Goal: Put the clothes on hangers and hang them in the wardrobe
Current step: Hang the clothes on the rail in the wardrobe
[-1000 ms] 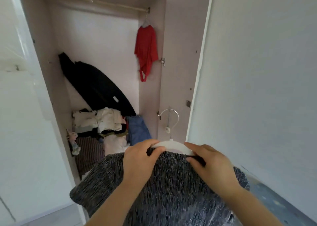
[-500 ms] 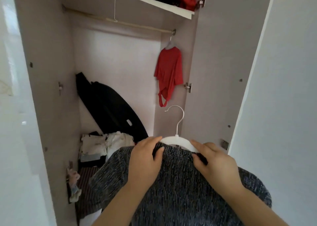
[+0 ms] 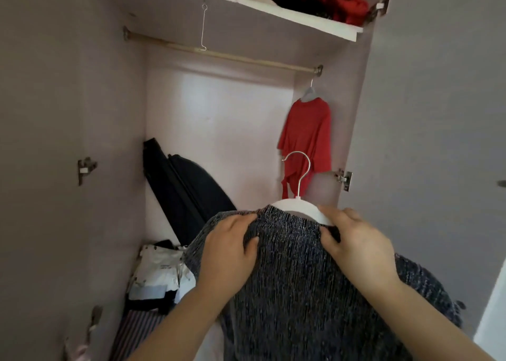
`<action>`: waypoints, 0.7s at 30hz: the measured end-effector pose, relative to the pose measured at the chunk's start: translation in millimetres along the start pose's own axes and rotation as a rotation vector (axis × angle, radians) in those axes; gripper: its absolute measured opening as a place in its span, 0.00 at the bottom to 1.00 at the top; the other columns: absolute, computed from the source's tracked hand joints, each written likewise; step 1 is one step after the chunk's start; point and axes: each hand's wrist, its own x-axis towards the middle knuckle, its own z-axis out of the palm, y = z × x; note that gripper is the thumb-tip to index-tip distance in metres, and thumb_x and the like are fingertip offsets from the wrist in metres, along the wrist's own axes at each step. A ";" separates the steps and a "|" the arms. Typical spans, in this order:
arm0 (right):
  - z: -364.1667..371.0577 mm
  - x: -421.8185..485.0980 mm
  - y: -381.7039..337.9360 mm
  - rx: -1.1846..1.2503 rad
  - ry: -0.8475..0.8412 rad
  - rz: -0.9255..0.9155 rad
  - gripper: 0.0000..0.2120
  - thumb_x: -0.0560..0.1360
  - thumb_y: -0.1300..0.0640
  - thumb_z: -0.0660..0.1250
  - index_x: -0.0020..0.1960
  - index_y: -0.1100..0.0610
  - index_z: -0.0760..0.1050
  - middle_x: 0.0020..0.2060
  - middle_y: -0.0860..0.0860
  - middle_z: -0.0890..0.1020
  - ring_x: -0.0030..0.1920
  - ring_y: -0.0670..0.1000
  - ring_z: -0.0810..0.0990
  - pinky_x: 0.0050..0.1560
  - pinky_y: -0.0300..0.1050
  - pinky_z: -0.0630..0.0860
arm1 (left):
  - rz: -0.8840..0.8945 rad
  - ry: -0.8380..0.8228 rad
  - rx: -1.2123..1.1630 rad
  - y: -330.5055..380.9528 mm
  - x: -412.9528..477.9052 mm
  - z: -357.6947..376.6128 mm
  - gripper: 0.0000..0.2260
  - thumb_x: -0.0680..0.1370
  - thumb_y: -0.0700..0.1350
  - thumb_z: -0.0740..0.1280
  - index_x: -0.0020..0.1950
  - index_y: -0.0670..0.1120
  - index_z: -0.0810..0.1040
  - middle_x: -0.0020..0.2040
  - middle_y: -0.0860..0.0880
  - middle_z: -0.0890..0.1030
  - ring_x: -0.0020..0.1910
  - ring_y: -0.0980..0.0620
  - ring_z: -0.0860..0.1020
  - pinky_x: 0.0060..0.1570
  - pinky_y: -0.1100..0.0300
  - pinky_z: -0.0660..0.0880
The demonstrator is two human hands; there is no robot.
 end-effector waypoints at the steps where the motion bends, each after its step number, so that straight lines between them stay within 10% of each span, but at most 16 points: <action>1: 7.5 13.5 4.7 0.004 -0.001 -0.006 0.17 0.73 0.55 0.67 0.61 0.48 0.75 0.45 0.52 0.80 0.38 0.58 0.80 0.30 0.44 0.69 | -0.002 -0.002 0.017 -5.0 10.9 4.5 0.19 0.75 0.43 0.66 0.66 0.48 0.73 0.61 0.50 0.76 0.60 0.51 0.72 0.63 0.52 0.68; 21: 162.9 277.3 52.1 -0.158 0.101 0.031 0.18 0.72 0.53 0.64 0.62 0.41 0.74 0.45 0.49 0.77 0.46 0.56 0.79 0.39 0.46 0.73 | 0.192 -0.004 0.148 -154.6 284.7 79.4 0.19 0.74 0.46 0.67 0.65 0.50 0.73 0.58 0.48 0.77 0.57 0.46 0.73 0.57 0.52 0.69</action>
